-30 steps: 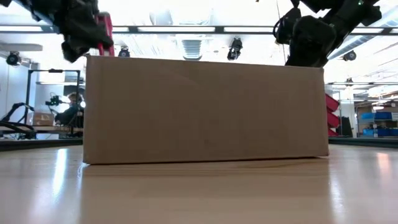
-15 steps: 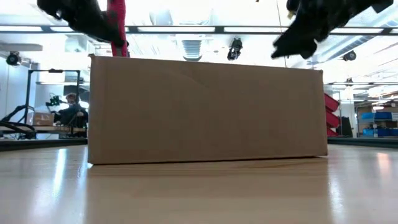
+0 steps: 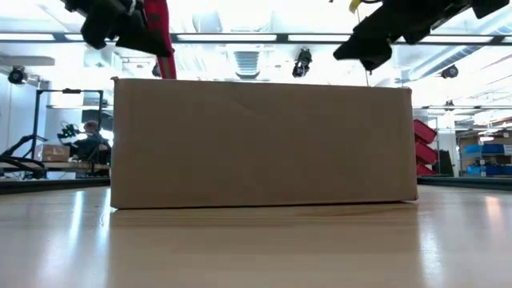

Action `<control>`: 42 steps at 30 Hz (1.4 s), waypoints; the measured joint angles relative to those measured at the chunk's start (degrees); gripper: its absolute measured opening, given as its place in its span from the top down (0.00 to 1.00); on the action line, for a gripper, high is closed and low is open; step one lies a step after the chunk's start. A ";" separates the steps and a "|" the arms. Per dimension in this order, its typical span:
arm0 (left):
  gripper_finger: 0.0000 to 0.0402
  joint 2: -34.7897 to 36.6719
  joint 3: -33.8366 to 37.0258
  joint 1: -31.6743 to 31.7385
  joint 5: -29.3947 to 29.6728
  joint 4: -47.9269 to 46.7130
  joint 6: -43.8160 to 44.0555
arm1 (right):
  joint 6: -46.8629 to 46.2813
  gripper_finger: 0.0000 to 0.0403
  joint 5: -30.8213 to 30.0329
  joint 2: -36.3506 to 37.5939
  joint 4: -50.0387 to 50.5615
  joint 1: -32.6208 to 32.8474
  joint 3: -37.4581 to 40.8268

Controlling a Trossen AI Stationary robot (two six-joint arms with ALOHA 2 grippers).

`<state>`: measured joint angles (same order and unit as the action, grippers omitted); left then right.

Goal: Unpack boxes
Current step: Open the cardboard box using the box cutter

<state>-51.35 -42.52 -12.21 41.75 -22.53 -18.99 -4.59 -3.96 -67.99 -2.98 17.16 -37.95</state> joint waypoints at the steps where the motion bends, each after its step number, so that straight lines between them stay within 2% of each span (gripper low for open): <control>1: 0.91 0.02 0.04 0.00 2.19 -0.19 -1.04 | 0.02 0.51 0.37 -1.22 -0.74 0.47 -0.14; 4: 0.91 0.00 0.31 0.61 5.26 -2.12 -2.98 | -0.68 0.51 2.69 -4.05 -3.17 1.70 -0.27; 12: 0.91 -0.07 3.96 4.30 3.40 -2.09 -0.76 | -3.79 0.51 5.79 -6.31 -5.56 2.89 -0.31; 19: 0.91 -0.12 8.54 7.30 2.53 3.55 0.03 | -6.94 0.51 5.66 -8.95 -3.27 3.08 -0.34; 24: 0.91 -0.68 10.20 9.83 -0.44 6.25 0.02 | -7.99 0.51 -0.82 -10.48 0.52 2.91 -0.69; 30: 0.90 -2.14 10.64 10.97 -8.62 10.95 0.02 | -7.24 0.51 -3.99 -9.26 2.66 2.91 -0.51; 35: 0.91 -3.04 10.62 10.82 -15.56 11.87 3.15 | -8.09 0.51 -8.43 -6.04 9.44 3.01 -0.22; 39: 0.91 -3.52 10.56 10.11 -21.57 11.48 7.46 | -9.22 0.51 -16.19 -3.34 16.52 2.95 -0.14; 42: 0.91 -3.94 10.53 8.29 -23.69 11.71 10.09 | -9.17 0.51 -23.10 -2.16 19.22 2.87 -0.14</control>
<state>-55.29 -31.99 -3.92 18.05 -10.82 -8.90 -13.76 -27.06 -70.16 16.24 20.03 -38.09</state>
